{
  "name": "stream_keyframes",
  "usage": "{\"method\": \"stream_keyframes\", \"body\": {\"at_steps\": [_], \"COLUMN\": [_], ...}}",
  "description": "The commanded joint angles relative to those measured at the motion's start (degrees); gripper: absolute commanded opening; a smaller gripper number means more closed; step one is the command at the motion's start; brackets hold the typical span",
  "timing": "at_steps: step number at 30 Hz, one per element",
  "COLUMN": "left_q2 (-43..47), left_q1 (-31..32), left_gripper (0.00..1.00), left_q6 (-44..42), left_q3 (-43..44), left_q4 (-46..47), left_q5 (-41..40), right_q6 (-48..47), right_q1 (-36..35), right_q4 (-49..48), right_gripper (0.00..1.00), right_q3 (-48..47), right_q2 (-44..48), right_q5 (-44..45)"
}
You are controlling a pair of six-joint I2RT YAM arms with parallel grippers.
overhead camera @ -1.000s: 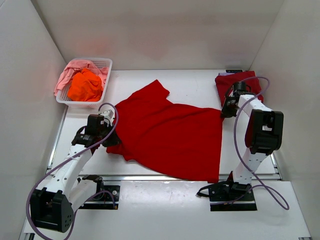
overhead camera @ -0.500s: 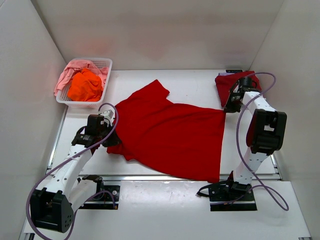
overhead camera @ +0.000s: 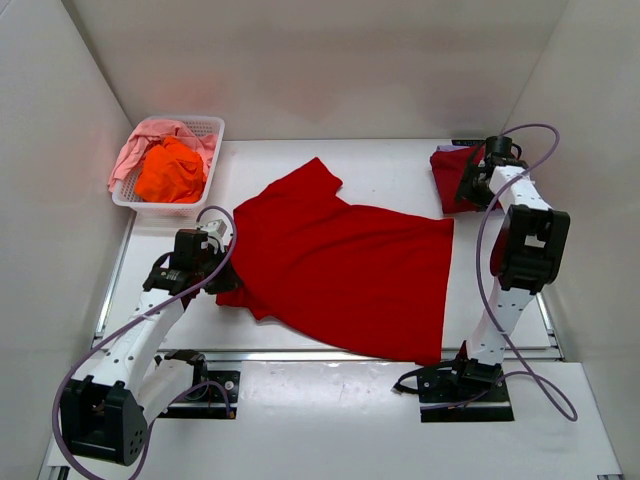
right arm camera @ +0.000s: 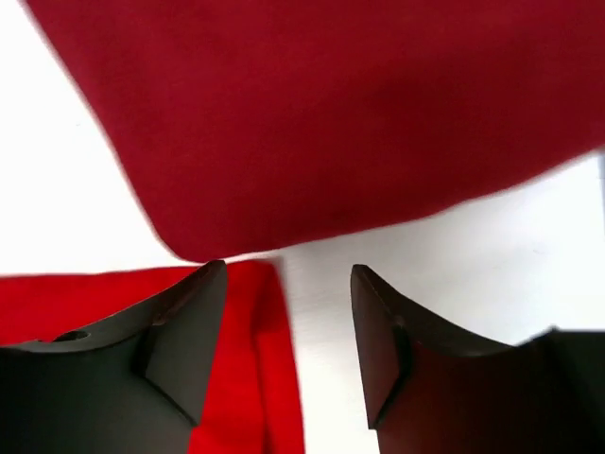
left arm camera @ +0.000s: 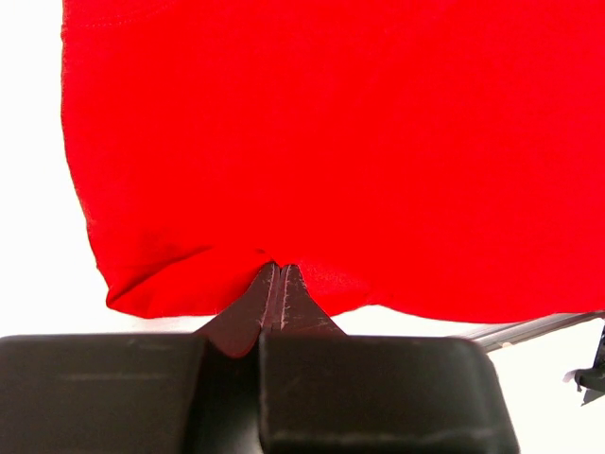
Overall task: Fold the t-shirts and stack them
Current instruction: Flatten out the tshirt
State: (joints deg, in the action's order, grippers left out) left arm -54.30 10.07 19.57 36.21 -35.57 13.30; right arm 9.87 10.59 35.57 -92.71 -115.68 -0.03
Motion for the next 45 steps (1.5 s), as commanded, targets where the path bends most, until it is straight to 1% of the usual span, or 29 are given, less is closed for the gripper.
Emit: {"method": "stream_keyframes", "body": {"at_steps": [1, 3, 5, 6, 7, 9, 11, 15, 16, 18, 19, 21, 22, 23, 25, 28, 30, 31, 34, 35, 37, 38, 39, 40, 41, 42, 43, 44, 45], "left_q2": [1.4, 1.2, 1.2, 1.0, 1.4, 1.2, 1.4, 1.7, 1.6, 1.9, 2.2, 1.8, 2.2, 1.8, 2.0, 1.4, 1.3, 1.2, 1.0, 1.2, 0.8, 0.7, 0.7, 1.0, 1.2, 1.3, 1.2, 1.3, 1.5], "left_q1": [-0.3, -0.2, 0.0, -0.1, -0.3, 0.1, 0.3, 0.1, 0.3, -0.1, 0.0, -0.2, 0.0, -0.7, -0.4, -0.7, -1.0, -0.9, -0.7, -0.7, -0.4, -0.1, -0.1, -0.4, 0.0, 0.0, 0.1, 0.0, 0.4], "left_gripper": [0.00, 0.00, 0.00, 0.00, 0.00, 0.00, 0.00, 0.00, 0.00, 0.00, 0.00, 0.00, 0.00, 0.00, 0.00, 0.00, 0.00, 0.00, 0.00, 0.00, 0.00, 0.00, 0.00, 0.00, 0.00, 0.00, 0.00, 0.00, 0.00], "left_q6": [-0.1, -0.1, -0.1, 0.0, 0.0, -0.1, 0.0, 0.2, 0.0, -0.1, 0.0, -0.1, -0.3, -0.3, -0.4, -0.8, -1.1, -1.4, -1.0, -1.0, -0.9, -0.9, -0.8, -0.6, -0.4, -0.1, -0.1, 0.1, 0.0], "left_q3": [-0.2, 0.1, -0.3, -0.3, -0.2, -0.3, -0.6, -0.7, -0.3, -0.7, -0.7, -0.5, -0.8, -0.7, -0.7, -0.4, -0.3, -0.3, -0.2, -0.3, -0.3, -0.3, -0.4, -0.5, -0.7, -0.8, -0.8, -1.0, -1.1], "left_q4": [0.4, 0.9, 1.0, 1.1, 1.5, 1.6, 1.7, 1.9, 2.0, 2.3, 2.2, 2.4, 2.2, 2.5, 2.2, 2.4, 2.2, 2.5, 2.5, 2.6, 2.6, 2.5, 2.5, 2.4, 2.6, 2.9, 3.0, 3.2, 3.4], "left_q5": [1.0, 1.0, 1.3, 1.6, 1.9, 2.1, 2.2, 3.0, 3.2, 3.1, 3.3, 3.3, 3.2, 3.5, 3.5, 3.6, 3.7, 3.2, 3.1, 3.0, 3.0, 2.9, 2.8, 2.5, 2.8, 2.9, 2.8, 2.9, 2.9], "right_q6": [-1.4, 0.4, 1.2, 1.9, 2.4, 4.2, 6.7, 10.4, 11.4, 11.9, 11.8, 11.9, 11.9, 11.9, 11.4, 9.9, 8.6, 8.2, 5.4, 4.2, 2.1, 1.6, 0.8, 0.5, 0.0, -0.3, -0.6, -0.6, 0.1], "right_q1": [-0.2, -0.9, -2.1, -3.6, -5.5, -7.9, -10.4, -12.2, -13.0, -14.4, -15.3, -16.9, -16.7, -17.2, -16.7, -16.1, -16.0, -15.7, -14.7, -14.7, -14.3, -14.7, -14.9, -15.4, -15.9, -16.6, -16.6, -17.2, -17.1], "right_q4": [1.0, 3.4, 4.0, 3.2, 3.0, 0.4, -1.4, -6.1, -6.2, -6.0, -6.1, -6.8, -6.7, -7.8, -9.1, -9.1, -8.6, -8.2, -6.0, -5.1, 1.0, 2.6, 5.4, 6.1, 5.0, 4.2, 2.5, 0.8, 0.3], "right_gripper": [0.53, 0.62, 0.88, 0.98, 0.99, 0.99, 0.99, 0.99, 0.92, 0.87, 0.76, 0.56, 0.49, 0.35, 0.24, 0.23, 0.22, 0.22, 0.22, 0.22, 0.23, 0.24, 0.28, 0.33, 0.44, 0.51, 0.57, 0.80, 0.99], "right_q3": [0.8, 4.4, 13.3, 18.6, 20.9, 29.4, 34.0, 42.5, 43.0, 43.9, 43.9, 43.8, 43.6, 43.6, 42.3, 37.9, 33.0, 31.3, 18.8, 16.4, 6.0, 4.1, 1.3, 1.4, 4.0, 5.9, 10.2, 14.7, 16.6], "right_q2": [5.2, 8.4, 15.3, 17.0, 20.2, 26.1, 28.9, 32.3, 31.9, 29.7, 29.6, 27.7, 27.3, 26.0, 22.9, 16.9, 11.8, 11.0, 4.3, 3.1, -0.9, -1.4, -1.7, -0.1, 2.1, 4.0, 7.7, 11.5, 13.1], "right_q5": [4.2, 2.9, -2.6, -3.0, -3.4, -3.7, -5.4, -9.9, -10.0, -9.4, -9.4, -9.3, -9.4, -9.5, -10.7, -10.3, -9.7, -9.4, -6.8, -6.3, -3.8, -3.0, -1.4, -0.1, 2.5, 3.1, 3.2, 3.5, 3.4]}}
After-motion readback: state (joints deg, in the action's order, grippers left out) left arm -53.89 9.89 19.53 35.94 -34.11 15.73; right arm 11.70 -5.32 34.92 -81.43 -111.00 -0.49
